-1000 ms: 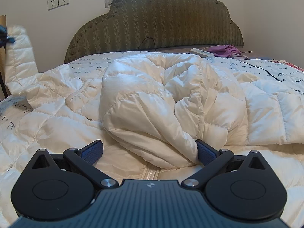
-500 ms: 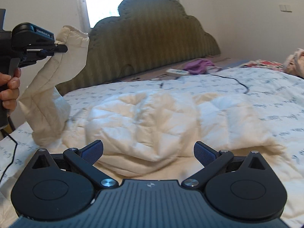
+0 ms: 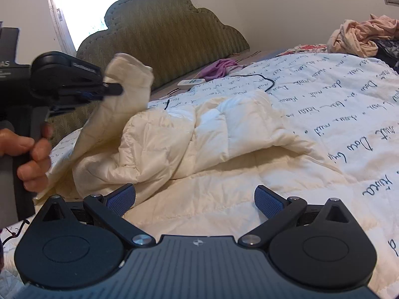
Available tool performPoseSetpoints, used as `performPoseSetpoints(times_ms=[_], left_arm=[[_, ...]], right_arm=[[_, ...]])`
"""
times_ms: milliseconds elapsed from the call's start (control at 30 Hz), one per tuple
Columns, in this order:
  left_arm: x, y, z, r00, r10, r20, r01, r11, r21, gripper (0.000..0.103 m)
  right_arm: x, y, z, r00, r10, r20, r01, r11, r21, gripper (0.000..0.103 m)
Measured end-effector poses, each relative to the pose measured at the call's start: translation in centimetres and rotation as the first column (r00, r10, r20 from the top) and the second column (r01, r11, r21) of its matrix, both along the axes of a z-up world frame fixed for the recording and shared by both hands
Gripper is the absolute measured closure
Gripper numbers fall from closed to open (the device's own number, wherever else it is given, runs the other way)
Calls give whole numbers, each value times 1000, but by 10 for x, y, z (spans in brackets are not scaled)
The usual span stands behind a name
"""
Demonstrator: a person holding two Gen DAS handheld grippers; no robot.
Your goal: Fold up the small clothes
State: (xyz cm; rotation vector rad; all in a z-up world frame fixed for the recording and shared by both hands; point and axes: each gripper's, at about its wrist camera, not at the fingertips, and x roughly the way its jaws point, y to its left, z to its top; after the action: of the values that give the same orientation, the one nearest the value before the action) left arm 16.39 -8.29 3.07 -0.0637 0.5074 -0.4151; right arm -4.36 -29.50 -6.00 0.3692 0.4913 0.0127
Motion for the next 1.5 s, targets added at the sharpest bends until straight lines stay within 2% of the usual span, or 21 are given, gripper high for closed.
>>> performPoseSetpoints(times_ms=[67,133,200,300,400,467,600,700,800,867,967,1033,1133,1267,1500], left_arm=[[0,-11,-8,999,-32,-43,34,998,48,68],[-4,-14,-11,997,-41,-58,45,997,66,23],[-14,-12,-10,998,-55,-10,56,996,72,11],[-29,-11,-1,997,-67,46,61,991,120,11],[-35,4,11,997,7,83,-19,990,142,11],[-35,27,15,992,102,72,-111,984,138,11],[-28,70,9,976,218,22,-220,968,120,11],[-19,86,-6,962,273,-31,-265,952,153,11],[-15,91,-22,956,287,-65,-272,946,179,11],[-14,90,-32,953,294,-79,-273,940,203,11],[-13,89,-41,952,289,-102,-263,942,209,11],[-15,90,-47,952,282,-119,-253,944,209,11],[-14,87,-57,950,283,-128,-248,939,237,11],[-16,85,-66,949,285,-137,-244,936,255,9],[-20,85,-70,948,283,-144,-238,934,267,8]], right_arm=[[-1,-3,-2,1000,-4,-5,4,1000,9,0],[-4,-5,-2,1000,-6,-6,6,1000,9,0],[-7,-6,-2,1000,-8,-4,8,1000,3,0],[-11,-9,-2,1000,-21,-6,21,1000,1,0],[-8,-12,6,1000,-29,3,29,1000,-2,0],[-3,-10,21,999,-13,40,14,999,-29,0],[19,-2,60,984,65,166,-61,998,-30,0],[49,9,83,949,164,271,-173,985,8,0],[86,18,93,914,234,331,-263,964,43,0],[118,16,88,933,219,287,-257,961,102,0],[156,13,66,976,172,131,-189,972,136,1],[165,15,48,989,144,29,-147,983,111,3],[160,19,15,989,123,-84,-115,989,92,2],[147,15,-9,982,145,-121,-128,982,137,2],[140,35,-13,971,164,-173,-173,984,-33,1]])
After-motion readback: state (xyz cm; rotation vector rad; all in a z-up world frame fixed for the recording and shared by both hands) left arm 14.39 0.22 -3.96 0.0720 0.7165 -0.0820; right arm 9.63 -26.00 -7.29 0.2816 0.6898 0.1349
